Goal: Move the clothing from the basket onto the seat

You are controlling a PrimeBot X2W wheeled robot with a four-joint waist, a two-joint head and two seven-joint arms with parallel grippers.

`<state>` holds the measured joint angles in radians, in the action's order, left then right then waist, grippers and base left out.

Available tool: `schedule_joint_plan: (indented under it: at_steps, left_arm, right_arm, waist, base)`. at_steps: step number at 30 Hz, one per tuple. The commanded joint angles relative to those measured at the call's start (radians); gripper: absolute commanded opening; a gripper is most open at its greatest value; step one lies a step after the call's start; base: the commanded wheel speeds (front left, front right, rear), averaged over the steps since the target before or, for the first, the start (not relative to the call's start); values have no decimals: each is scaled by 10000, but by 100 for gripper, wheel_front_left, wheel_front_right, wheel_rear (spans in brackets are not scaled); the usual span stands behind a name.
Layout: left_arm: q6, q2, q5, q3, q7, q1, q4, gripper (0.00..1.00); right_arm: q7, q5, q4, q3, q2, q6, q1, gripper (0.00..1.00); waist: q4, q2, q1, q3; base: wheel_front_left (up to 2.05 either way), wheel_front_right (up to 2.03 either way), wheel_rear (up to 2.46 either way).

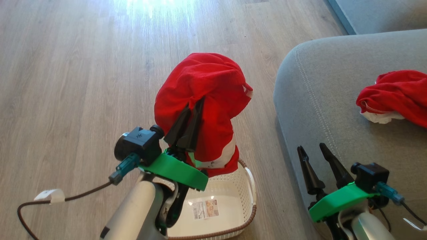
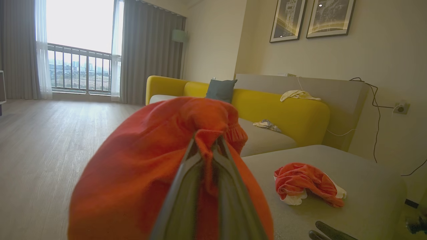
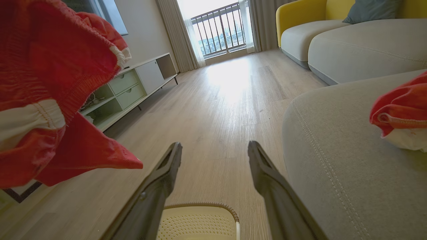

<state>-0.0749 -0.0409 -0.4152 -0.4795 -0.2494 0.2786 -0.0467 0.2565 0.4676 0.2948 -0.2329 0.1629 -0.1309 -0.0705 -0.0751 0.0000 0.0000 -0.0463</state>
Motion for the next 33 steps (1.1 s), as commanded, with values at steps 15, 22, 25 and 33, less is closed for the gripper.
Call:
schedule_joint_plan:
  at_steps: [15,22,25,33]
  left_arm:
    - [-17,-93,139,443,-124,463,302,0]
    - [6,-93,266,277,-124,492,275,0]
    - [10,-93,283,169,-124,495,237,0]
    - [50,-93,213,-512,-124,555,172,0]
  right_arm:
    - [53,-1052,-1503,-1490,955,2,-643,100]
    - [53,-1287,-2246,-2364,1167,2,-830,100]
    - [53,-1201,-2541,-2795,1239,2,-958,100]
    - [53,-997,-2614,-3560,1312,2,-1394,100]
  waist:
    - [-15,0,0,68]
    - [22,0,0,109]
    - [42,0,0,129]
    - [165,0,0,156]
  base:
    - [0,0,0]
    - [0,0,0]
    - [0,0,0]
    - [0,0,0]
